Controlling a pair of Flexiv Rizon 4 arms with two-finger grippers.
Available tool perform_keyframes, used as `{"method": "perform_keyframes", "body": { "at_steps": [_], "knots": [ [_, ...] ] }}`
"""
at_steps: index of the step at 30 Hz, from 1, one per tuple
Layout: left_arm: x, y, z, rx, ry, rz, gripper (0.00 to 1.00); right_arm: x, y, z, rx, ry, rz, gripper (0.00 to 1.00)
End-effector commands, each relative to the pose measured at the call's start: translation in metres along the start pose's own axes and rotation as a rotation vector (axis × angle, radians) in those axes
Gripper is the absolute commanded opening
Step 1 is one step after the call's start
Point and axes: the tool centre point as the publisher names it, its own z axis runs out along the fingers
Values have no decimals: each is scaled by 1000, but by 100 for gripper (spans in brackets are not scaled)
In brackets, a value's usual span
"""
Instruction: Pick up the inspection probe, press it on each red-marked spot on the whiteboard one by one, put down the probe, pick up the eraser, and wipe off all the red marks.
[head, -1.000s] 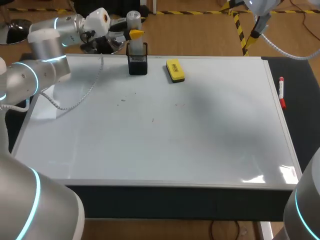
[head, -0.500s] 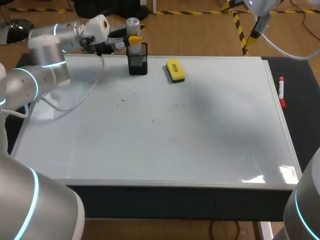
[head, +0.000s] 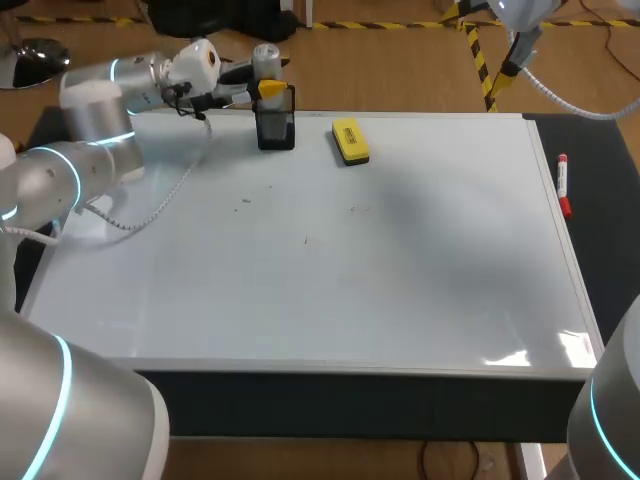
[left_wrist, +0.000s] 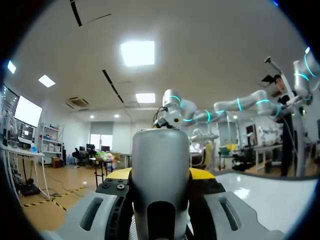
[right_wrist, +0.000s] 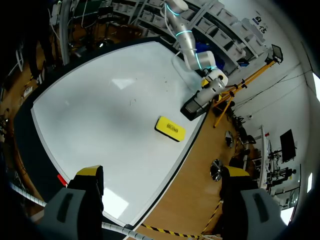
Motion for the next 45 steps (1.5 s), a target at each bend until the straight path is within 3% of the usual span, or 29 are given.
{"method": "perform_keyframes", "body": {
  "at_steps": [1, 6, 7, 9, 10, 24, 34, 45],
  "knots": [
    [0, 2, 0, 4, -3, 1, 0, 0, 0, -1, 2, 4, -1, 100],
    [1, 0, 0, 7, -5, 11, 0, 0, 0, -1, 2, 4, -1, 100],
    [1, 0, 1, 8, -6, 12, 7, 0, 0, -1, 2, 4, -1, 100],
    [2, -1, 2, 10, -9, 15, 60, 0, 0, -1, 2, 4, -1, 100],
    [2, -1, 2, 10, -9, 16, 100, 0, 0, -1, 2, 4, -1, 100],
    [10, -21, 3, -20, -3, 50, 100, 0, 0, -1, 2, 4, -1, 100],
    [20, -51, -21, -80, -74, 128, 100, 0, 0, -1, 2, 4, -1, 100],
    [29, -60, -31, -103, -139, 152, 100, 0, 0, -1, 2, 4, -1, 100]
  ]
}}
